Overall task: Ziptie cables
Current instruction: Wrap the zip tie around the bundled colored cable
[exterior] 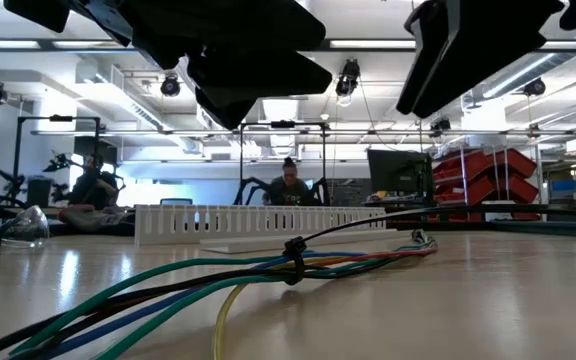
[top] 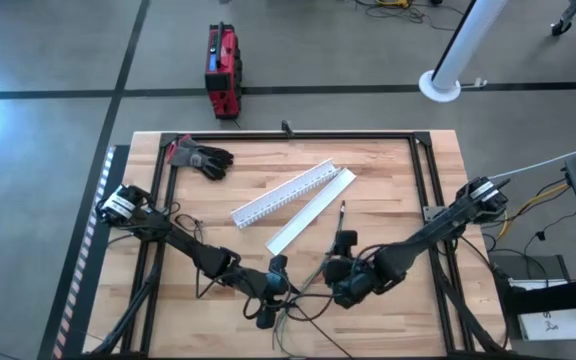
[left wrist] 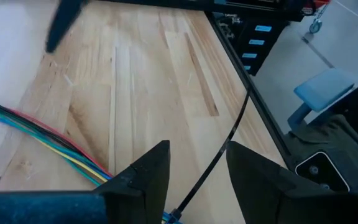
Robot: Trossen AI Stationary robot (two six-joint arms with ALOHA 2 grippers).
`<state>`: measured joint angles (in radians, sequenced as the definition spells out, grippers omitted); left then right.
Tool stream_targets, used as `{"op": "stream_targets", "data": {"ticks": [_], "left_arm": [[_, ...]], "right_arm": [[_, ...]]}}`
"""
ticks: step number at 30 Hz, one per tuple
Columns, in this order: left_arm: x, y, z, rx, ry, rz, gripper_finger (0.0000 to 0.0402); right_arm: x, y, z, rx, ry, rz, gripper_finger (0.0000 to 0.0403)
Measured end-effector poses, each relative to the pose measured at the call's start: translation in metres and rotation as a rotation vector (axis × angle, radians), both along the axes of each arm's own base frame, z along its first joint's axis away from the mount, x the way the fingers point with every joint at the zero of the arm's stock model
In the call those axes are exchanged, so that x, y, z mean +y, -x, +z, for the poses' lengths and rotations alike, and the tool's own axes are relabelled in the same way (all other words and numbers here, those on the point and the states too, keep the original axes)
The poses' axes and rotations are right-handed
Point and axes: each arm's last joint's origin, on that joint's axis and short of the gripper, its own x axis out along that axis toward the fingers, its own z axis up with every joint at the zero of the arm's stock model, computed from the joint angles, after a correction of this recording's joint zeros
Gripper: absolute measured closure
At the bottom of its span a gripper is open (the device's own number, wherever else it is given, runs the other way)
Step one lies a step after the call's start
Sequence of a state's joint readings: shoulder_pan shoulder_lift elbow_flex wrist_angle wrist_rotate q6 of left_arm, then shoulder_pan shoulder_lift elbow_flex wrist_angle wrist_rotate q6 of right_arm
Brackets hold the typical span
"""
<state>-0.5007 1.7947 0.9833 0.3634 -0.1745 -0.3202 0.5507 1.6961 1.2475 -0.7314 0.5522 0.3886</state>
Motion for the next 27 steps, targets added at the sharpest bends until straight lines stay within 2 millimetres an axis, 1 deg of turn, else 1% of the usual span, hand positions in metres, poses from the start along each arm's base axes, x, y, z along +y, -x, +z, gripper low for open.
{"op": "stream_targets", "data": {"ticks": [9, 13, 17, 20, 24, 27], "left_arm": [[0.0, 0.0, 0.0, -0.003, 0.001, 0.0, 0.0271], [0.0, 0.0, 0.0, -0.003, 0.001, 0.001, 0.0278], [0.0, 0.0, 0.0, -0.002, 0.001, 0.0, 0.0285], [0.0, 0.0, 0.0, -0.003, 0.001, 0.0, 0.0288], [0.0, 0.0, 0.0, -0.002, 0.001, 0.0, 0.0291], [0.0, 0.0, 0.0, -0.002, 0.002, 0.001, 0.0293]], "right_arm": [[0.005, -0.003, -0.015, -0.001, -0.013, 0.009, 0.022], [0.013, -0.003, -0.018, -0.027, -0.035, 0.02, 0.0218], [0.029, -0.002, -0.024, -0.08, -0.091, 0.028, 0.0221], [0.046, -0.004, -0.031, -0.143, -0.162, 0.05, 0.0228], [0.069, -0.011, -0.053, -0.217, -0.24, 0.086, 0.0248], [0.082, -0.018, -0.069, -0.24, -0.304, 0.144, 0.0275]]}}
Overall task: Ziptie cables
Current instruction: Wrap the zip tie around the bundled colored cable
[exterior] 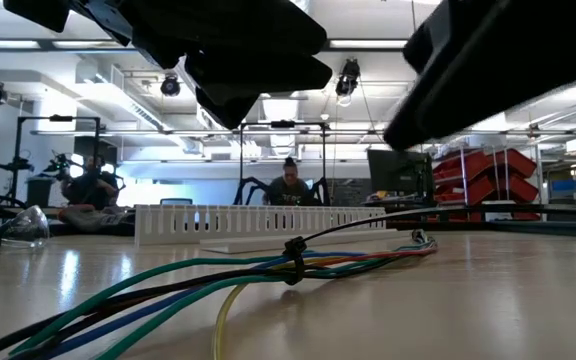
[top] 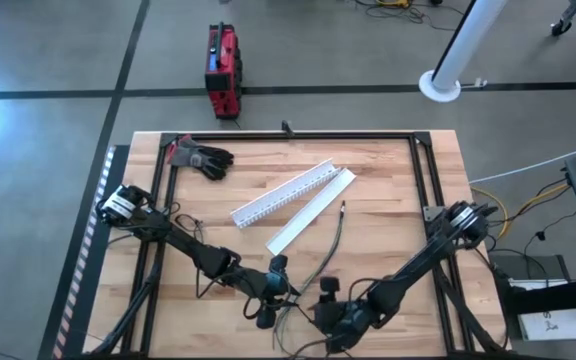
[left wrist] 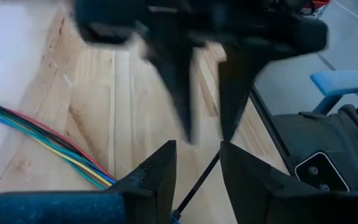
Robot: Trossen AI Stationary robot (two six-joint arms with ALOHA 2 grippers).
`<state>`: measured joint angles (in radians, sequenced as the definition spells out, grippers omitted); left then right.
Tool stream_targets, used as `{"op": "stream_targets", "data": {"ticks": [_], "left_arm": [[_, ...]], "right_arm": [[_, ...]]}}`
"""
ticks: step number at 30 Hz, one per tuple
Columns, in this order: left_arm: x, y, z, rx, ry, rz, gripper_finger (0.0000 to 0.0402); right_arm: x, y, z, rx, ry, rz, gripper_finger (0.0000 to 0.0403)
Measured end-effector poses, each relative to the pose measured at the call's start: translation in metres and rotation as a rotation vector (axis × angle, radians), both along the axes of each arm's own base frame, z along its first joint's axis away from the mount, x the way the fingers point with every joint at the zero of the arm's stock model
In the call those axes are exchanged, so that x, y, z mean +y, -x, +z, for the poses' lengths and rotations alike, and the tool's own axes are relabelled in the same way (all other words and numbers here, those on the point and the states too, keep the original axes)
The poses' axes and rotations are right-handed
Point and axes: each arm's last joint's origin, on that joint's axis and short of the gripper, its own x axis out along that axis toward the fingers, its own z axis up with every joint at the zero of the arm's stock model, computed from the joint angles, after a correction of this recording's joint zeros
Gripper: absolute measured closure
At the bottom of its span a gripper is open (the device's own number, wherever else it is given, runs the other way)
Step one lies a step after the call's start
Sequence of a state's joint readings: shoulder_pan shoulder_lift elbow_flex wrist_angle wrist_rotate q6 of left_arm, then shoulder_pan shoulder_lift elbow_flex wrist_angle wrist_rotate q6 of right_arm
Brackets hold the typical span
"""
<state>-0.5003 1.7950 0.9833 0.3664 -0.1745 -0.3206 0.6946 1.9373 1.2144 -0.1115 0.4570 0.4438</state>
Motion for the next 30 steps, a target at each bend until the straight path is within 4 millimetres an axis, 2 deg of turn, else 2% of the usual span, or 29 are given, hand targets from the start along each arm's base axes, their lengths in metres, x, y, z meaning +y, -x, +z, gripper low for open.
{"op": "stream_targets", "data": {"ticks": [8, 16, 19, 23, 30], "left_arm": [[0.0, -0.002, 0.004, -0.038, 0.02, 0.002, 0.0286], [-0.001, -0.003, 0.003, -0.056, 0.037, 0.007, 0.0271], [-0.005, -0.006, -0.003, -0.078, 0.049, 0.001, 0.0268], [-0.007, -0.009, -0.019, -0.045, 0.036, 0.007, 0.0267], [-0.002, -0.007, -0.054, 0.153, 0.057, 0.178, 0.029]], "right_arm": [[0.009, -0.008, -0.017, -0.006, -0.065, -0.022, 0.0393], [0.019, 0.002, -0.053, 0.074, -0.112, -0.091, 0.04], [0.022, 0.004, -0.058, 0.078, -0.133, -0.113, 0.04], [0.022, 0.004, -0.06, 0.087, -0.141, -0.127, 0.0402], [0.023, 0.008, -0.062, 0.114, -0.149, -0.139, 0.0402]]}}
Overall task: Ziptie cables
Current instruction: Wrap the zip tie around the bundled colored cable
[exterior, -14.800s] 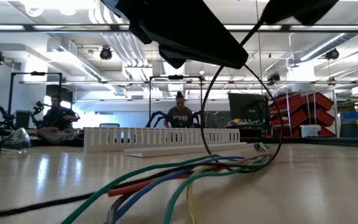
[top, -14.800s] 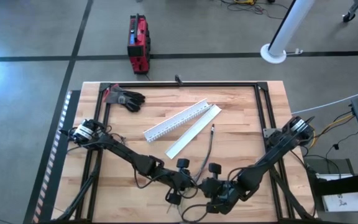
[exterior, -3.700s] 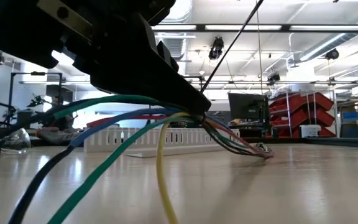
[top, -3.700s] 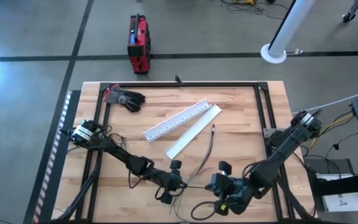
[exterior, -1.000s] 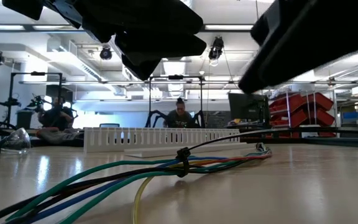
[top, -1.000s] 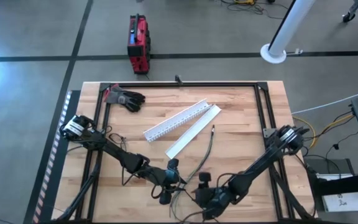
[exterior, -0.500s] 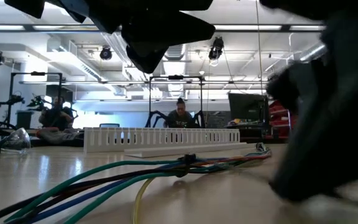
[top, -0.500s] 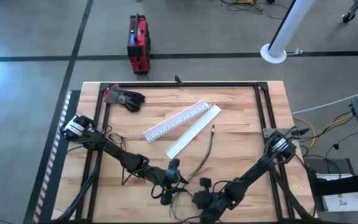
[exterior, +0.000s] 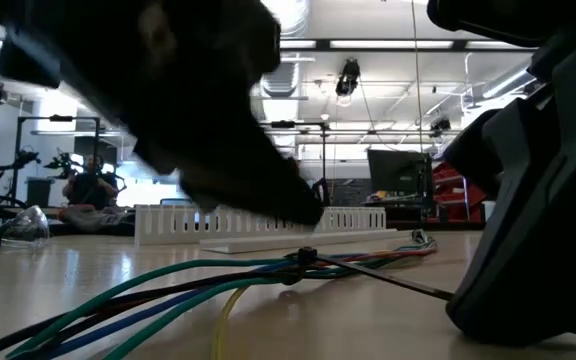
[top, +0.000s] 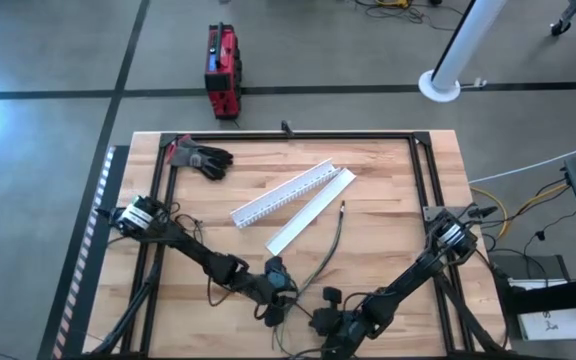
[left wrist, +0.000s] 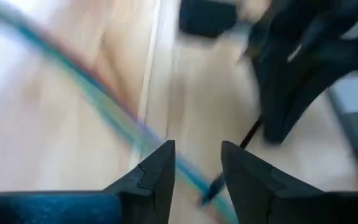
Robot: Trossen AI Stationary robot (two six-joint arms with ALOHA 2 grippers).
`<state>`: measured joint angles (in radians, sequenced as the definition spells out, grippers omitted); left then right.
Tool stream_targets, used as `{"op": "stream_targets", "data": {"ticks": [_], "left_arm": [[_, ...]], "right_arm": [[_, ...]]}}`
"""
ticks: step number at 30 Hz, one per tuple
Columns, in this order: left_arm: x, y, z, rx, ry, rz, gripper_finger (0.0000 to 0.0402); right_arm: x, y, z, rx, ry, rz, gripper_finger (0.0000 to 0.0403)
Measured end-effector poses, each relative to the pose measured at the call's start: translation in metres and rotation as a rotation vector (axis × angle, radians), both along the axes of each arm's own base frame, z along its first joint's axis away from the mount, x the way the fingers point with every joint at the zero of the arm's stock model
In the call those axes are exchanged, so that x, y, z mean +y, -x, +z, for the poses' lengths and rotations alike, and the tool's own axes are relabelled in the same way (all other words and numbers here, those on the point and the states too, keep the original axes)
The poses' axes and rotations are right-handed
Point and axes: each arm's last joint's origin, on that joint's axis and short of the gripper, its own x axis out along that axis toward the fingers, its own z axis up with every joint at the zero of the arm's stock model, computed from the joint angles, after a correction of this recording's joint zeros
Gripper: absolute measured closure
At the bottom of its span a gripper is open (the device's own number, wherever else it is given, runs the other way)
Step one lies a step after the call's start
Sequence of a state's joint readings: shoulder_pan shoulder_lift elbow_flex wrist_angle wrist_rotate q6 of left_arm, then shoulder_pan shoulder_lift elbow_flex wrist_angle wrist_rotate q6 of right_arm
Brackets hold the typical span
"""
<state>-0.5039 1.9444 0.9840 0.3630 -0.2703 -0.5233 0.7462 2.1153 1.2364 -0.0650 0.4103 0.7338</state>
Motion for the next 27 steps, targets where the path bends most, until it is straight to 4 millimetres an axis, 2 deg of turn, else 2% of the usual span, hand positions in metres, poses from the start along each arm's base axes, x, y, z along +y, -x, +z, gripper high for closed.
{"op": "stream_targets", "data": {"ticks": [7, 11, 15, 20, 27], "left_arm": [[-0.006, 0.002, -0.02, 0.06, 0.032, 0.007, 0.0315], [-0.006, 0.002, -0.021, 0.062, 0.033, 0.009, 0.0326], [-0.005, 0.001, -0.021, 0.056, 0.012, 0.009, 0.0333], [-0.005, 0.001, -0.021, 0.054, 0.001, 0.007, 0.0339], [-0.005, 0.002, -0.021, 0.052, -0.021, -0.008, 0.0337]], "right_arm": [[-0.001, 0.001, 0.007, 0.005, 0.019, 0.04, 0.0403], [-0.003, 0.005, 0.02, -0.013, 0.085, 0.07, 0.0403], [-0.007, -0.001, 0.028, -0.083, 0.13, 0.037, 0.0403], [-0.014, -0.007, 0.01, -0.059, 0.137, -0.028, 0.0403], [-0.014, -0.009, -0.001, -0.047, 0.096, -0.07, 0.0403]]}}
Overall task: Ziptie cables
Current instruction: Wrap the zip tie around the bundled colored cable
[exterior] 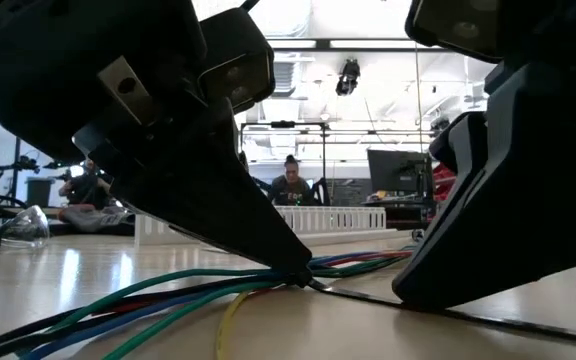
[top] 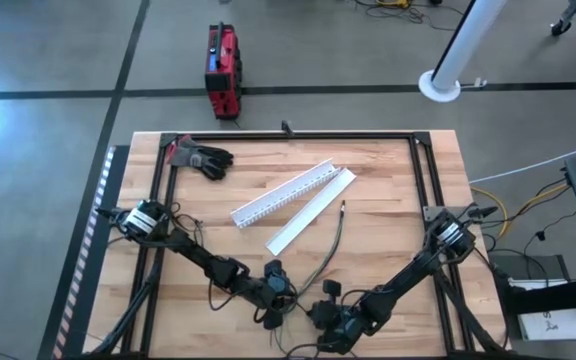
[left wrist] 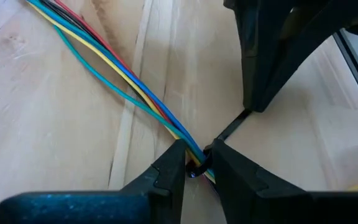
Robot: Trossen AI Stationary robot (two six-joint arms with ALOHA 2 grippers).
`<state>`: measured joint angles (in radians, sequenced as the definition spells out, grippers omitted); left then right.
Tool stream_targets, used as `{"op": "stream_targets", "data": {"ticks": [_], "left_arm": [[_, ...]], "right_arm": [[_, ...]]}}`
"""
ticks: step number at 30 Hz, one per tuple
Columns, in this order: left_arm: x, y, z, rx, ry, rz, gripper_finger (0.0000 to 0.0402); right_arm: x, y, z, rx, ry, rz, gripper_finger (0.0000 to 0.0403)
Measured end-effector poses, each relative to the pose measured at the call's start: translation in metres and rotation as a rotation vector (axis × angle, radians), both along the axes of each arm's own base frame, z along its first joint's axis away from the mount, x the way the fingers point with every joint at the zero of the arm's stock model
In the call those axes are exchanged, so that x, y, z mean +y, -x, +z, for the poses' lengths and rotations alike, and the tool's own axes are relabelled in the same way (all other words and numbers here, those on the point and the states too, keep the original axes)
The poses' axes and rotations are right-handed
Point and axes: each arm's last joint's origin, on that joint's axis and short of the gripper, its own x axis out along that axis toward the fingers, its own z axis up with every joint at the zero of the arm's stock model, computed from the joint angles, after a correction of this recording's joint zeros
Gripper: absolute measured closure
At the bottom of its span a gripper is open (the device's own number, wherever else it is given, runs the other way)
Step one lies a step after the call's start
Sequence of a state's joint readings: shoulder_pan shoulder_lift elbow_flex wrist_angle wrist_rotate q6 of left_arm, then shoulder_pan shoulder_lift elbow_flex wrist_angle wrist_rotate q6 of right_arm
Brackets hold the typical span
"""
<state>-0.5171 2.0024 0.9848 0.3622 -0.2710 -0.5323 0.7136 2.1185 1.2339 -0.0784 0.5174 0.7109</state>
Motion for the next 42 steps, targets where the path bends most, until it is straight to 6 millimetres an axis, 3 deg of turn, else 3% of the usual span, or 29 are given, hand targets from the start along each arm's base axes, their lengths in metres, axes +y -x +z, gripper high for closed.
{"op": "stream_targets", "data": {"ticks": [13, 23, 42], "left_arm": [[-0.003, -0.008, 0.025, -0.076, 0.022, -0.01, 0.0338], [-0.005, -0.009, 0.007, 0.018, -0.024, 0.005, 0.0342], [0.001, -0.002, 0.002, 0.124, -0.146, 0.001, 0.0342]], "right_arm": [[0.0, 0.0, -0.002, 0.015, 0.002, 0.008, 0.0403], [0.0, 0.0, -0.002, 0.019, 0.001, 0.01, 0.0403], [-0.001, 0.0, -0.003, 0.021, 0.001, 0.009, 0.0403]]}}
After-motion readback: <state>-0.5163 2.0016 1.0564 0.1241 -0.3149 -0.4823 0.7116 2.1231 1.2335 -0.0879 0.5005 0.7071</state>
